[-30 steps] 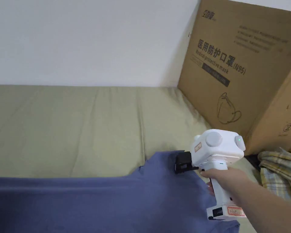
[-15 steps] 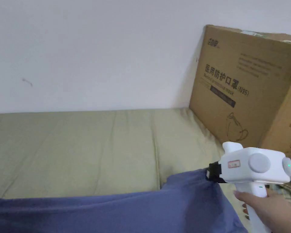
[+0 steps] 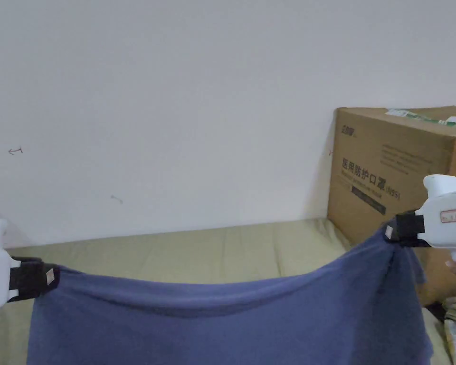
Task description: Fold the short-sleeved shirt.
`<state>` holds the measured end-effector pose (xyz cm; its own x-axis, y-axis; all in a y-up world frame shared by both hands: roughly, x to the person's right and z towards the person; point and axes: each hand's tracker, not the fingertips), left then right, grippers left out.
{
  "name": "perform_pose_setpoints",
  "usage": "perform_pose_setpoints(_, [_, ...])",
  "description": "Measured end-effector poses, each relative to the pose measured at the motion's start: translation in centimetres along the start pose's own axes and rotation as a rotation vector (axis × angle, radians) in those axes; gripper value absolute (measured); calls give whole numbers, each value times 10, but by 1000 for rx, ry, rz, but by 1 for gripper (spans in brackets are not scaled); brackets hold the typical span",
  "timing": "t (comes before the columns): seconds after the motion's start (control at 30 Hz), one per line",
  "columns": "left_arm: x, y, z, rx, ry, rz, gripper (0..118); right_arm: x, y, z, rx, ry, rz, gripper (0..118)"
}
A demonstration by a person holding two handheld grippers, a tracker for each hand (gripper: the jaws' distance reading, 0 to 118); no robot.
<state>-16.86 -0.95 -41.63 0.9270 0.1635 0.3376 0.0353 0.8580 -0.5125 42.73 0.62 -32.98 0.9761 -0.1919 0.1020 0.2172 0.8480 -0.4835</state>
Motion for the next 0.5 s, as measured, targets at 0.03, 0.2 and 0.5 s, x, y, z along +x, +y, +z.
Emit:
perform_pose_setpoints(0.03, [1, 8, 10, 30, -8, 9, 1, -4, 9, 8, 22, -7, 9, 2])
perform_pose_setpoints(0.2, [7, 47, 46, 110, 21, 1, 1, -21, 50, 49, 111, -10, 25, 3])
perform_pose_setpoints(0.5, [9, 112, 50, 182, 109, -85, 1, -39, 130, 55, 201, -28, 60, 3])
